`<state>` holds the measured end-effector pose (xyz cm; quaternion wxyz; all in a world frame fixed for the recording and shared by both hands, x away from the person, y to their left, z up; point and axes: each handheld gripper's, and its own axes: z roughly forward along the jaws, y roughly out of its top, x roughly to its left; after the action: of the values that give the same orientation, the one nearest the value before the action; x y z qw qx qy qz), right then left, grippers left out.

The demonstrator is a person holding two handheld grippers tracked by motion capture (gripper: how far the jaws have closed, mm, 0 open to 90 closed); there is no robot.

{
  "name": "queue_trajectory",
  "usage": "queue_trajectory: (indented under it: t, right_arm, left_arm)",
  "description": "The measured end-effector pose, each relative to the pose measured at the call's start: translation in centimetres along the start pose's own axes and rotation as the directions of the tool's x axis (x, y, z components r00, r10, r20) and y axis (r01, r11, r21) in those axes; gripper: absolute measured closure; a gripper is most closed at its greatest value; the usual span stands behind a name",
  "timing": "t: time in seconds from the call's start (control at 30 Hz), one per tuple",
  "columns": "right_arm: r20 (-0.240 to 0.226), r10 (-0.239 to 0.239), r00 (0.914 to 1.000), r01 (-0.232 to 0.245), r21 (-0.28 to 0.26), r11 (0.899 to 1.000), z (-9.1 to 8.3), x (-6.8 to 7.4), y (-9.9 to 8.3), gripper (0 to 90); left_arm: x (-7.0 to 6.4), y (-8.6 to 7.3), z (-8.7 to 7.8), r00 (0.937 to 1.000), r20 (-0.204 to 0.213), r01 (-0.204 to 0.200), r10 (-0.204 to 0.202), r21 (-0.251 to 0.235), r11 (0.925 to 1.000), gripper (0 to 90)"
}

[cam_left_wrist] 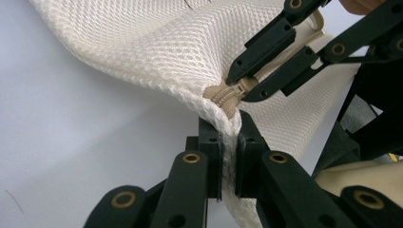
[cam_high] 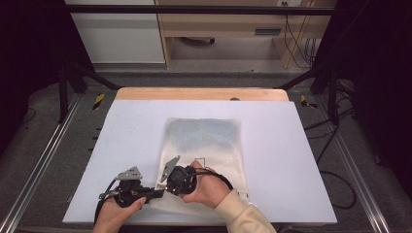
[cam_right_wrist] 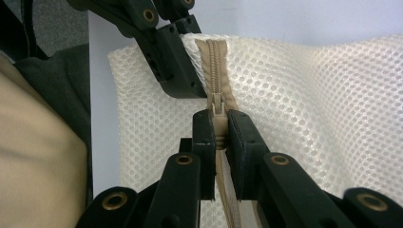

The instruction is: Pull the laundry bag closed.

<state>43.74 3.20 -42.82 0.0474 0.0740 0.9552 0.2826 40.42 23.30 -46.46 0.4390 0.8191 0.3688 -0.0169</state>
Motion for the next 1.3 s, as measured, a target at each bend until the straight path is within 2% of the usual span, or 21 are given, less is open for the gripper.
queue_trajectory:
  t: [0.17, 0.23, 0.33, 0.6, 0.7, 0.97, 1.23, 1.3]
  right_arm:
    - [0.006, 0.012, 0.9999, -0.012, 0.018, 1.000, 0.0, -0.2, -0.6, 82.2]
    - [0.004, 0.041, 0.9992, -0.041, 0.007, 0.999, -0.2, -0.6, -1.2, 82.2]
    - [-0.002, 0.036, 0.9994, -0.036, -0.013, 0.999, -0.5, -0.6, -1.3, 82.2]
    - [-0.009, 0.053, 0.9986, -0.053, -0.021, 0.998, -0.6, -0.6, -1.5, 82.2]
    - [-0.009, 0.050, 0.9987, -0.050, -0.025, 0.998, -0.6, -0.5, -1.5, 82.2]
    - [-0.003, 0.037, 0.9993, -0.037, -0.010, 0.999, -0.4, -0.6, -1.9, 82.1]
    - [0.007, 0.059, 0.9983, -0.059, 0.013, 0.998, -0.5, -0.8, -2.9, 82.1]
    - [0.000, 0.071, 0.9975, -0.071, -0.002, 0.998, -0.7, -0.9, -3.3, 82.1]
  left_arm:
    - [0.0, 0.0, -0.2, 0.9999, 0.005, 0.011, -0.010, -0.015, 0.9998, 84.0]
    - [0.2, 0.0, -0.3, 0.9999, 0.009, 0.012, -0.012, -0.015, 0.9998, 84.0]
    - [0.1, 0.0, -0.1, 1.0000, 0.004, 0.004, -0.004, -0.003, 1.0000, 83.7]
    - [0.1, -0.2, 0.7, 1.0000, -0.001, -0.003, 0.003, 0.032, 0.9995, 81.2]
    - [0.3, -0.2, 0.8, 0.9999, -0.010, 0.008, -0.008, 0.014, 0.9999, 81.7]
    - [0.1, -0.2, 0.8, 1.0000, -0.007, -0.004, 0.004, 0.034, 0.9994, 83.6]
    - [0.1, -0.2, 0.8, 0.9999, -0.007, -0.007, 0.007, 0.027, 0.9996, 83.6]
    - [0.0, -0.2, 0.8, 0.9999, -0.006, -0.011, 0.011, 0.026, 0.9996, 83.6]
